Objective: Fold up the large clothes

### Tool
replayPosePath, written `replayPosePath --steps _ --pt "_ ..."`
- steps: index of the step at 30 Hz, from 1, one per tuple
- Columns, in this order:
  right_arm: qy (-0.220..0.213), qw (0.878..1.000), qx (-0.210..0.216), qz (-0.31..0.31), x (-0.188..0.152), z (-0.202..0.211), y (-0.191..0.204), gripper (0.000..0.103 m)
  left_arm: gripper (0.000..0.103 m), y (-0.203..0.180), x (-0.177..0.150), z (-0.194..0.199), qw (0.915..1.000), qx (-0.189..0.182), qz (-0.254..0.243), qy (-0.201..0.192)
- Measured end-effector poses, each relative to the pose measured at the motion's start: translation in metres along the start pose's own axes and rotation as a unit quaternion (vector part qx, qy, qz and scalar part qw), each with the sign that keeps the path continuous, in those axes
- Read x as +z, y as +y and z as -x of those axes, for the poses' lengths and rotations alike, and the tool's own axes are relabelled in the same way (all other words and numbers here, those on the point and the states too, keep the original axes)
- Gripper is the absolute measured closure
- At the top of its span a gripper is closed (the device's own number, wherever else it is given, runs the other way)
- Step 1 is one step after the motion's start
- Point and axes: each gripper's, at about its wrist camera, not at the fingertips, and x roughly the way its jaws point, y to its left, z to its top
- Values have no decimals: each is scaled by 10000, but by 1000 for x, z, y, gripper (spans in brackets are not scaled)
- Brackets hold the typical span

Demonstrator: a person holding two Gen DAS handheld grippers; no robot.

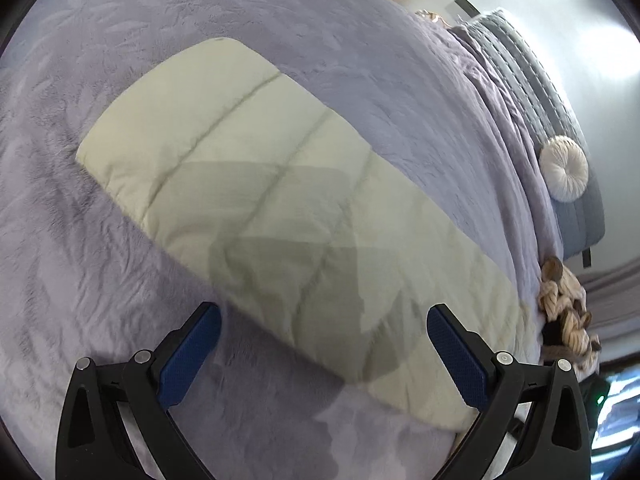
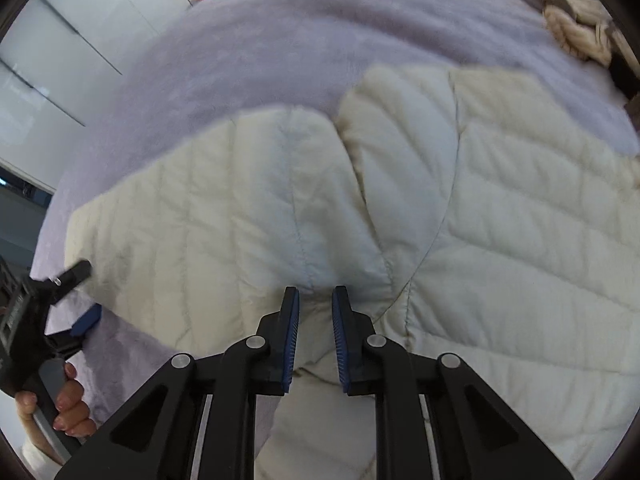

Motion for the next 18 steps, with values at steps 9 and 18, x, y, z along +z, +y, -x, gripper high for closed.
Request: replayPosePath --steps 9,18 --pt "39 9996 143 -235 -3 -19 -11 85 84 -15 20 -7 9997 -55 -166 -183" --pt "84 9983 373 -439 -3 -18 -16 85 95 -103 12 33 9848 -724 -1531 -375"
